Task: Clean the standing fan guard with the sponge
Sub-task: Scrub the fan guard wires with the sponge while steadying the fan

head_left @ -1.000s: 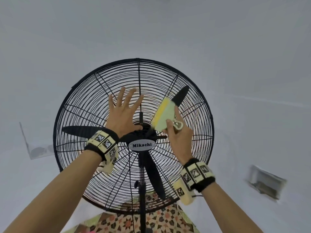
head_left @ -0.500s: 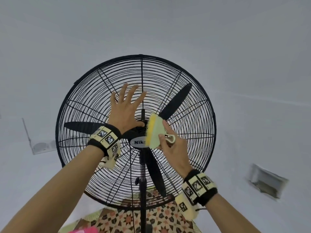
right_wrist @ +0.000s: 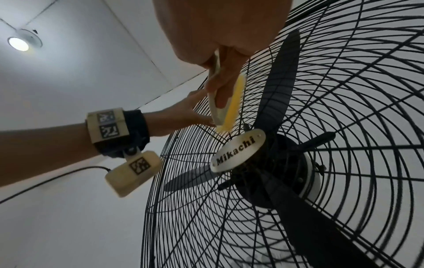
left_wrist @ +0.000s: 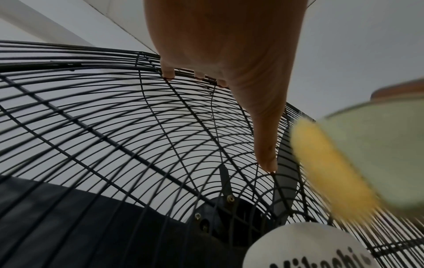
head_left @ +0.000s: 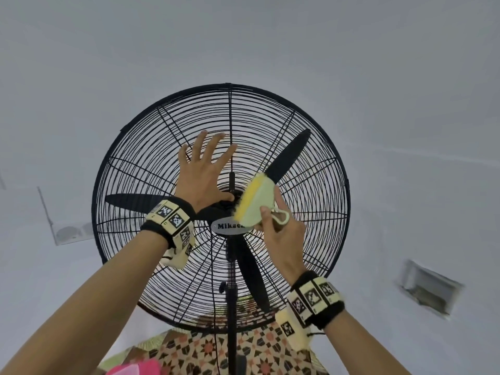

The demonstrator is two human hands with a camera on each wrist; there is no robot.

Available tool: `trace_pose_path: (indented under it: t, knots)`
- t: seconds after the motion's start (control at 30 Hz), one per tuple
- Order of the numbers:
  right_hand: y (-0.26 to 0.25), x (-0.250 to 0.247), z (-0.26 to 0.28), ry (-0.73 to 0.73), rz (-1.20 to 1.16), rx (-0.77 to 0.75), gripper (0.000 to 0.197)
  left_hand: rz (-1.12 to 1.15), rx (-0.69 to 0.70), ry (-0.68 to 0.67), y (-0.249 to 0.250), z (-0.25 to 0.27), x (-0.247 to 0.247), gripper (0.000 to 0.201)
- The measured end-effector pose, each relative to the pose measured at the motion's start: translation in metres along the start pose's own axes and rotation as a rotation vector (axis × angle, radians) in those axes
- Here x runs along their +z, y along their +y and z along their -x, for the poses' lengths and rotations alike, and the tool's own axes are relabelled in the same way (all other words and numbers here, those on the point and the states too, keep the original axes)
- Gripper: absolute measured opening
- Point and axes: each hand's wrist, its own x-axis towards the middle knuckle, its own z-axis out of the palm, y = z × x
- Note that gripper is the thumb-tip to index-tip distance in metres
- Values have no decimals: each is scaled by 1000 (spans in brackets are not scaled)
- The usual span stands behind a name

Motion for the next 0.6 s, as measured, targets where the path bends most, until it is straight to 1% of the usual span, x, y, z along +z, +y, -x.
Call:
trace_pose_path:
  t: [0.03,0.07,0.13,0.17,0.2,0.23,0.3,0.33,0.37,0.4,0.53,0.57,0.6]
  knots:
    - [2,2,0,-7,21,11,61,1,-2,2,1,0,0,134]
    - [5,3,4,-61,63,27,60,3,-4,-3,1,-1,0,134]
    - [9,5,21,-217,123,47,57,-2,-13,-24,-1,-1,1,136]
    - [8,6,28,-269,125,47,55,-7,-17,-29,-2,-2,1,136]
    - [5,5,30,-272,102,54,54,-7,-17,-30,-3,-2,1,137]
    - [2,4,27,-222,63,63,53,-6,-14,-28,-3,-1,1,137]
    - [2,4,14,-60,0,43,53,-8,-6,-21,-2,-1,0,135]
    - [1,5,9,1,-2,19,54,-11,-2,-20,-1,0,0,135]
    - [2,6,7,29,18,8,56,-14,-1,-19,0,0,-1,135]
    - [5,8,7,20,50,15,56,-13,-1,-17,0,0,-1,135]
    - [11,5,25,-195,87,86,51,10,-4,-30,-6,0,-1,137]
    - [7,3,25,-207,84,76,50,5,-4,-36,-7,0,-1,138]
    - [4,1,21,-177,74,56,49,2,-1,-39,-7,0,-2,138]
